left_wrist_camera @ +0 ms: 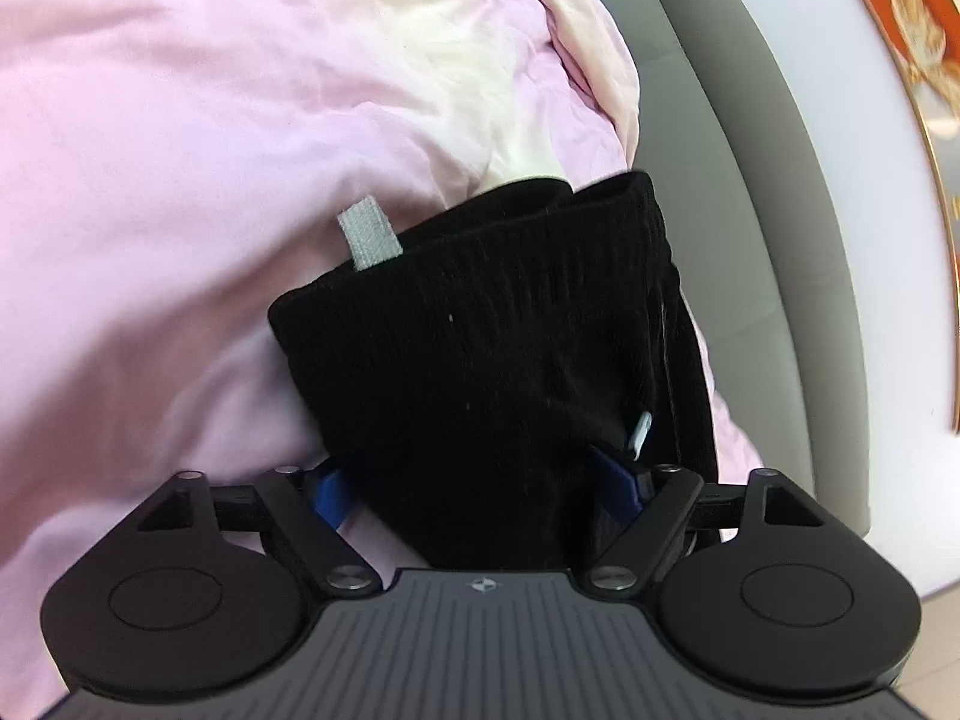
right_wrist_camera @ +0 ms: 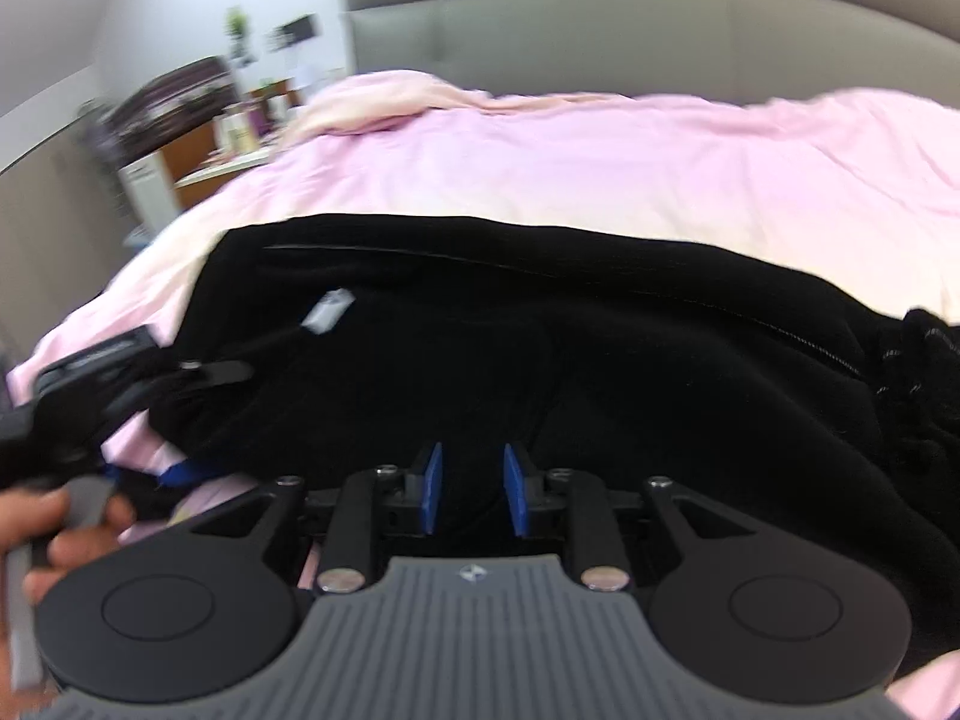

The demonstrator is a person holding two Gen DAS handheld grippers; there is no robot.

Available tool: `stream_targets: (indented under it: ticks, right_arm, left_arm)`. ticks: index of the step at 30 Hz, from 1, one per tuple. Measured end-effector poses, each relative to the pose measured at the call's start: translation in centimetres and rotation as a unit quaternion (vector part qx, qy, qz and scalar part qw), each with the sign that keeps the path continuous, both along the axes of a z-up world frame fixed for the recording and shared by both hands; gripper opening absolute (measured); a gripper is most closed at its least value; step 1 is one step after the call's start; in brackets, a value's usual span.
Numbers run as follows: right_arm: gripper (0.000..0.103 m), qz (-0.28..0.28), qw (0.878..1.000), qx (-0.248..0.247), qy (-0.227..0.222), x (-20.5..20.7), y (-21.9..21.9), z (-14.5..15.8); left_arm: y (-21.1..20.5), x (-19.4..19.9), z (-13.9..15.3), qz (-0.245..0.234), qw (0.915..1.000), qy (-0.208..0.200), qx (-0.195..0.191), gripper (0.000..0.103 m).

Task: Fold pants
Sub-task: 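Fold the sweatpants again with the left tool toward the right tool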

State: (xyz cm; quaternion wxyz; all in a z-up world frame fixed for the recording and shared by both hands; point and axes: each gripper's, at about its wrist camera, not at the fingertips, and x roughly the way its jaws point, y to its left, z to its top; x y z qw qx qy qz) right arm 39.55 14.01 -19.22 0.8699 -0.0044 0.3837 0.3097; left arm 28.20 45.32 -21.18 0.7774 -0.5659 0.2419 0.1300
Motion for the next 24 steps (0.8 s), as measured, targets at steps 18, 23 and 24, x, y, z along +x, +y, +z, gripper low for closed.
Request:
stream_targets:
  ticks: [18,23,24]
  right_arm:
    - [0.016,0.0,0.999,-0.024,0.044,0.4,0.6,-4.5]
    - [0.017,-0.023,0.998,0.019,0.062,0.5,-0.9,-4.4]
    - [0.017,-0.025,0.997,0.028,0.067,0.5,-1.4,-4.4]
  left_arm:
    - [-4.3,-0.3,5.1,0.001,0.9937,0.01,0.111,0.05]
    - [-7.2,0.8,7.7,-0.04,0.9703,-0.011,0.238,0.049]
    - [-8.0,1.0,8.2,-0.05,0.9617,-0.016,0.269,0.048]
